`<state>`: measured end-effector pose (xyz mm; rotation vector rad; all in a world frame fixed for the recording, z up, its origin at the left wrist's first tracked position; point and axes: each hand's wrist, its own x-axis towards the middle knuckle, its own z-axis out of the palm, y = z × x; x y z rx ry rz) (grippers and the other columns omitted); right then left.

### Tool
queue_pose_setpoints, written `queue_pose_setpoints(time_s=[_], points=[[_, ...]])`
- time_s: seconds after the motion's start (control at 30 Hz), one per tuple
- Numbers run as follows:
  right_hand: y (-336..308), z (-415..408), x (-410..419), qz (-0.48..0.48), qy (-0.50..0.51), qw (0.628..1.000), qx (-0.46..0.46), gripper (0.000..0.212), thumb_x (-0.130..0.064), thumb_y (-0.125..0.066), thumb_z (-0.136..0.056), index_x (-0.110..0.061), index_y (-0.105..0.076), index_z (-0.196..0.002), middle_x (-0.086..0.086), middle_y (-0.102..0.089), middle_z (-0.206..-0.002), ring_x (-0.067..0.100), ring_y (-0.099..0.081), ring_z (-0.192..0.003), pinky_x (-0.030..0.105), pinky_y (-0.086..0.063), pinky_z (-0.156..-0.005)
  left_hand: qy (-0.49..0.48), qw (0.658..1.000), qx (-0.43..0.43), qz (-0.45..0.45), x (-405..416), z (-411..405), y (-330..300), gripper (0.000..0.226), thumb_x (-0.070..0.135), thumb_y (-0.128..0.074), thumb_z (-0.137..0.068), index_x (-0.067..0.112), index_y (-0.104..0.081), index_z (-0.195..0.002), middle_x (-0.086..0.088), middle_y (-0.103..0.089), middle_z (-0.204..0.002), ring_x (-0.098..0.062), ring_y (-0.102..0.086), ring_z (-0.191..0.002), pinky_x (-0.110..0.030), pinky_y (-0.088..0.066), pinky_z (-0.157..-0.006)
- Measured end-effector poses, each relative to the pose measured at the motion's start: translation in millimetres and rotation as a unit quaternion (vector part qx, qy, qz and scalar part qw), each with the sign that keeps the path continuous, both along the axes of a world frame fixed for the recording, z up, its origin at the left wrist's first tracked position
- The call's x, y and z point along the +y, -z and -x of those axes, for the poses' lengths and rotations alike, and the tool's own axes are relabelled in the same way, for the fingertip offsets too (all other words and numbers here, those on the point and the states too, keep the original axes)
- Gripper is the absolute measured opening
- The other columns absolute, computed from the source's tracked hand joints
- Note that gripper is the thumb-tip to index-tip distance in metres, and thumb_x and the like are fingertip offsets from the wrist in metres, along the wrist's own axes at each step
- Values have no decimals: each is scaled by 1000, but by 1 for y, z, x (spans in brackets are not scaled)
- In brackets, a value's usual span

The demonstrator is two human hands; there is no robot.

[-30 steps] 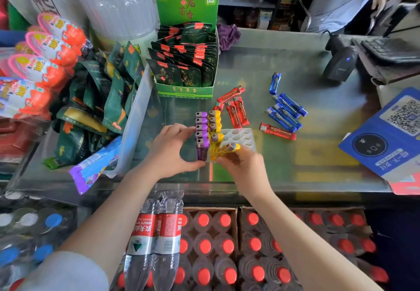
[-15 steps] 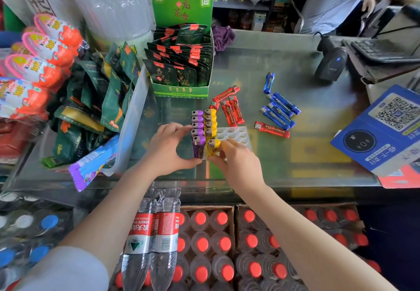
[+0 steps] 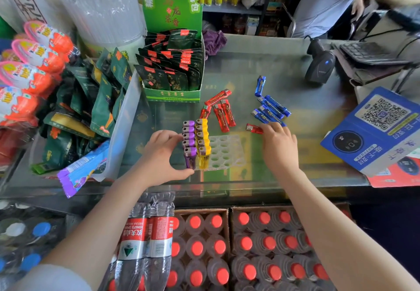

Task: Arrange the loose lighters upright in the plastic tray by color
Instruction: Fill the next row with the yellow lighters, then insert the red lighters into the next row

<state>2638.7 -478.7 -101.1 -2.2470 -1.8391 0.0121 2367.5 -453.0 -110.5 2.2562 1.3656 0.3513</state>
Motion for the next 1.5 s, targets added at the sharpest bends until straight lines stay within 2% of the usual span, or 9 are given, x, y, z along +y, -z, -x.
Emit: queue_pose_setpoints(time_s=[0.3, 0.43, 0.57, 0.67, 0.83, 0.93, 1.13, 1.27, 1.5], points=[[-4, 13, 8, 22, -46, 998, 20, 10, -12, -50, -90, -5, -51, -98, 14, -60, -97, 32, -54, -82, 32, -33, -58, 5, 999, -51, 8, -3, -9, -1, 64, 53, -71, -59, 27, -48, -113, 12, -42, -117, -5, -25, -112, -29, -26, -95], [-24, 33, 7, -73, -73, 960, 261, 13, -14, -54, -89, -8, -56, -100, 2, -64, -90, 19, -56, -76, 29, -43, -64, -14, 997, -81, 4, -4, -10, 0, 79, 67, -61, -51, 25, -49, -117, 12, -46, -117, -4, -31, -110, -27, -27, -93], [-31, 57, 8, -34, -135, 898, 417, 9, -6, -55, -87, -12, -59, -91, 2, -67, -76, 11, -63, -67, 19, -52, -66, -13, 996, -83, -2, -3, -8, 4, 81, 68, -63, -52, 23, -50, -118, 8, -51, -118, -9, -38, -113, -29, -30, -96], [-21, 65, 12, -13, -143, 899, 414, 7, -5, -56, -86, -11, -58, -83, 1, -67, -72, 13, -65, -66, 25, -56, -69, -22, 996, -82, 0, -4, -7, 3, 84, 69, -64, -50, 23, -49, -120, 9, -50, -120, -3, -33, -112, -25, -29, -92], [-18, 62, 15, -16, -152, 899, 411, 8, -9, -61, -85, -15, -59, -79, -7, -66, -68, 0, -62, -59, 17, -55, -67, -19, 996, -83, -3, -4, -7, 0, 84, 68, -64, -49, 24, -49, -119, 8, -50, -119, -1, -33, -110, -23, -27, -91], [-16, 60, 16, -38, -154, 922, 353, 4, -13, -63, -83, -11, -64, -79, -3, -69, -72, 9, -64, -67, 18, -50, -66, -14, 996, -83, -5, -3, -8, -2, 81, 68, -63, -49, 24, -50, -116, 12, -49, -114, 1, -32, -106, -22, -28, -89], [-12, 60, 18, -73, -186, 924, 326, 7, -13, -68, -79, -10, -68, -86, 2, -71, -76, -2, -54, -66, 2, -38, -62, -10, 997, -81, -4, -3, -8, -5, 77, 53, -77, -54, 25, -47, -119, 18, -42, -111, 5, -29, -105, -21, -27, -87], [-4, 57, 13, -53, -145, 912, 380, 15, -14, -71, -75, -16, -69, -90, -5, -66, -76, 4, -45, -60, 8, -37, -58, -15, 997, -77, 5, -4, -6, -5, 78, 46, -79, -55, 25, -45, -122, 17, -42, -114, 5, -29, -107, -21, -26, -88], [-6, 61, 19, -56, -169, 943, 281, 16, -22, -69, -78, -15, -68, -92, -7, -67, -82, -3, -40, -63, 28, -40, -59, -10, 998, -69, 1, -2, -5, -9, 80, 46, -81, -53, 22, -46, -120, 17, -41, -109, 2, -32, -105, -22, -28, -88]])
